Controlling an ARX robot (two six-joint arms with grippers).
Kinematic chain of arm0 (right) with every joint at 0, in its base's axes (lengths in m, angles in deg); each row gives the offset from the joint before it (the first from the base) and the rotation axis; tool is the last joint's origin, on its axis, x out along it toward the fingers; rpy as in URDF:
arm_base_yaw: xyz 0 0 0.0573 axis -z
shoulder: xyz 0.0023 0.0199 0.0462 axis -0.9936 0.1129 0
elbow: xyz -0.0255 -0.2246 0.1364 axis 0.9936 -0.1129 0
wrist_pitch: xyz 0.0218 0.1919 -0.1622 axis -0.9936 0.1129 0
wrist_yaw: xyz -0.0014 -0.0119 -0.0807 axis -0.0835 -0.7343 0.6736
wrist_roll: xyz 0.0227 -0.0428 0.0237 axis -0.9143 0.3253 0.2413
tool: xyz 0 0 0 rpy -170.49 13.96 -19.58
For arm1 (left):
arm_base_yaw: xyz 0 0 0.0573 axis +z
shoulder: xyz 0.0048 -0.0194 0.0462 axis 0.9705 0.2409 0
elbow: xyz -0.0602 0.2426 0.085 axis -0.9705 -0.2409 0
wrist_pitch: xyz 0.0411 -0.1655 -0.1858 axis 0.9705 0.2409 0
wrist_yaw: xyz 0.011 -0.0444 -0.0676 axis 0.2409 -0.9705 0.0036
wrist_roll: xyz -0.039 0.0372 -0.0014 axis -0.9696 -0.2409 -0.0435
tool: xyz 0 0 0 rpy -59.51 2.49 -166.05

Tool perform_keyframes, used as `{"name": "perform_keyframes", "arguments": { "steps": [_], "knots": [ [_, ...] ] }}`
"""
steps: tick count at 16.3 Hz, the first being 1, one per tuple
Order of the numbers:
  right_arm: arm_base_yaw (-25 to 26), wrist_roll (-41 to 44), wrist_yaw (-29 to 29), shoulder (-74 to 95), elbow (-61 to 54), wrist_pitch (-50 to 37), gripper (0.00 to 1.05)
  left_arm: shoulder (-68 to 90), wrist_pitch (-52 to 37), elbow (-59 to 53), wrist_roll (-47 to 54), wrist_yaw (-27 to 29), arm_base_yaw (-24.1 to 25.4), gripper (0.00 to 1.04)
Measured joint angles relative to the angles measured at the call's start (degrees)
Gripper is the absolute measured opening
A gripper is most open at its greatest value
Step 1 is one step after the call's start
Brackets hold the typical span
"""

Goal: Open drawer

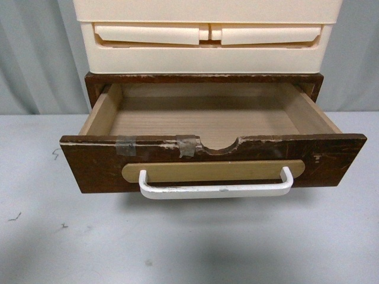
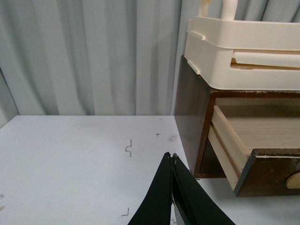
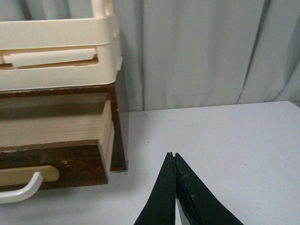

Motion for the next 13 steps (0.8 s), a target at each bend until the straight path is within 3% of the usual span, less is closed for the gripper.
{"name": "perform_keyframes", "arguments": {
  "steps": [11, 13],
  "knots": [
    [-0.2, 0.0, -0.7, -18.4, 0.0, 17.6, 0.02, -13.4, 13.3, 0.0, 0.0, -0.1, 0.0, 0.02],
    [-0.2, 0.0, -0.7, -20.3, 0.0, 19.4, 0.02, -22.4, 23.9, 0.0, 0.0, -0.1, 0.0, 0.02]
  ]
}}
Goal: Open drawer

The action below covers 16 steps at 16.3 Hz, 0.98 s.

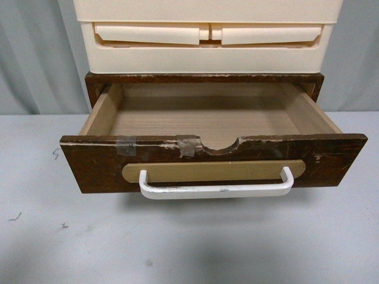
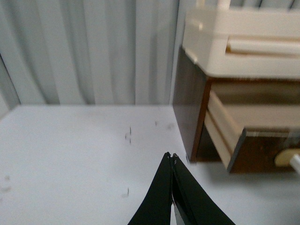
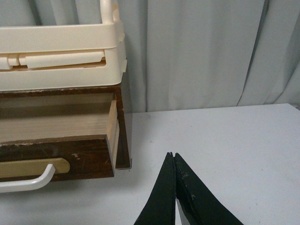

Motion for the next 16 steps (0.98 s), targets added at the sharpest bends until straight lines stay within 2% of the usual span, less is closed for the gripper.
{"name": "perform_keyframes", "arguments": {
  "steps": [2, 4, 5, 6, 7, 9, 14, 16],
  "knots": [
    [0.0, 0.0, 0.0, -1.6, 0.0, 1.6, 0.02, -0.8, -0.2, 0.0, 0.0, 0.0, 0.0, 0.02],
    [0.0, 0.1, -0.1, -10.0, 0.0, 12.3, 0.02, -0.8, -0.5, 0.0, 0.0, 0.0, 0.0, 0.02],
    [0.0, 0.1, -0.2, -11.3, 0.2, 10.8, 0.02, -0.8, -0.4, 0.0, 0.0, 0.0, 0.0, 0.02],
    [0.0, 0.2, -0.2, -11.3, 0.0, 12.2, 0.08, -0.8, -0.4, 0.0, 0.0, 0.0, 0.0, 0.02],
    [0.0, 0.2, -0.2, -11.2, 0.0, 12.0, 0.19, -0.8, -0.4, 0.0, 0.0, -0.1, 0.0, 0.02],
    [0.0, 0.2, -0.2, -11.3, 0.0, 11.9, 0.42, -0.8, -0.5, 0.0, 0.0, 0.0, 0.0, 0.2],
    [0.0, 0.2, -0.2, -11.3, 0.0, 11.9, 1.0, -0.8, -0.5, 0.0, 0.0, 0.0, 0.0, 0.79],
    [0.0, 0.2, -0.2, -11.3, 0.0, 11.9, 0.98, -0.8, -0.5, 0.0, 0.0, 0.0, 0.0, 1.0]
  ]
}}
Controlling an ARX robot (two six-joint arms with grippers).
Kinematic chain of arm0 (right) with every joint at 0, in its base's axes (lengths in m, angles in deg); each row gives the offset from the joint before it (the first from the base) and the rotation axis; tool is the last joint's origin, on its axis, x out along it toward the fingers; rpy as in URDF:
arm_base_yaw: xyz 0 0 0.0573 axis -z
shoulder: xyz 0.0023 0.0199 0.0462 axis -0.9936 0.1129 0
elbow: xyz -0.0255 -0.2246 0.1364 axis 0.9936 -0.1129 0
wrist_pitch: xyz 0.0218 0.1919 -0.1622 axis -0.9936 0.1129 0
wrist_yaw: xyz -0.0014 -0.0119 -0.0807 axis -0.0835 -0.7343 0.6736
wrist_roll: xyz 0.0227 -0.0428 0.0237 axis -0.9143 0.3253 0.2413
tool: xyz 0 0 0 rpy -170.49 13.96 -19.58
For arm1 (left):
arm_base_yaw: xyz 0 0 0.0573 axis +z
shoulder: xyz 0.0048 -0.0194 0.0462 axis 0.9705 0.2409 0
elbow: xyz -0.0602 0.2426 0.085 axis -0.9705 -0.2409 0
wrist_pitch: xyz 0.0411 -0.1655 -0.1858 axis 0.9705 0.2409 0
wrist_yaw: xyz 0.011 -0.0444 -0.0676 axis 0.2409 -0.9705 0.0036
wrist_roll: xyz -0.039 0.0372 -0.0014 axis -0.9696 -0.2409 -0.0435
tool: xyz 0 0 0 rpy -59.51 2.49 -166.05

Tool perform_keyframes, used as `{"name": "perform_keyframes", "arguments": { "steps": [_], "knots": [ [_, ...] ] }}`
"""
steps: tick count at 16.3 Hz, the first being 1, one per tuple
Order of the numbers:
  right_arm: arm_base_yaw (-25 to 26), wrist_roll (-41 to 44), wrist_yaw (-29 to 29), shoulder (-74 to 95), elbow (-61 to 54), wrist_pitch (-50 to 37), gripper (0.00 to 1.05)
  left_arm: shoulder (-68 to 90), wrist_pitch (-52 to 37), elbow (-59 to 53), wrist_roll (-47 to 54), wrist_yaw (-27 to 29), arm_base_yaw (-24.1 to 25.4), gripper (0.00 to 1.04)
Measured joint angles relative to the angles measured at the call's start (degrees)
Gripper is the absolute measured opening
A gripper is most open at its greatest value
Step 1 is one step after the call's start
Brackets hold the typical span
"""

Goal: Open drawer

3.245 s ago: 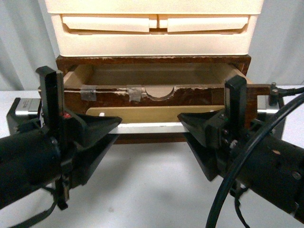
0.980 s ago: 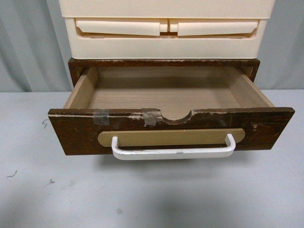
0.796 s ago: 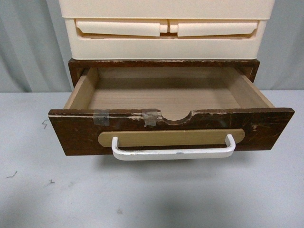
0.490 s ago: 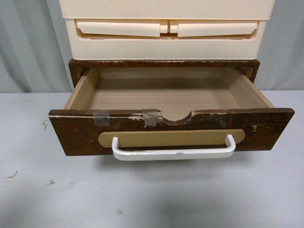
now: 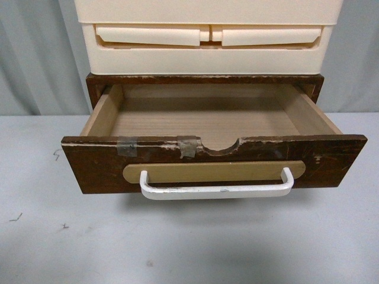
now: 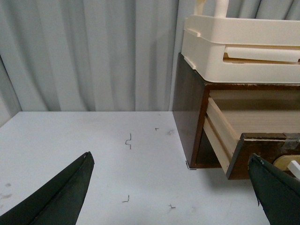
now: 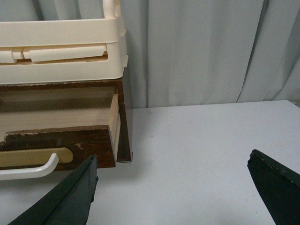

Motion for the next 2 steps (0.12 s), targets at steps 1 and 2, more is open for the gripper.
{"name": "perform_keyframes", "arguments": {
  "steps": [1, 2],
  "knots": [
    [0.0, 0.0, 0.0, 0.0, 0.0, 0.0, 0.98, 0.0, 0.0, 0.0, 0.0, 0.0, 0.0, 0.97],
    [0.0, 0.0, 0.0, 0.0, 0.0, 0.0, 0.98, 0.0, 0.0, 0.0, 0.0, 0.0, 0.0, 0.98]
  ]
}}
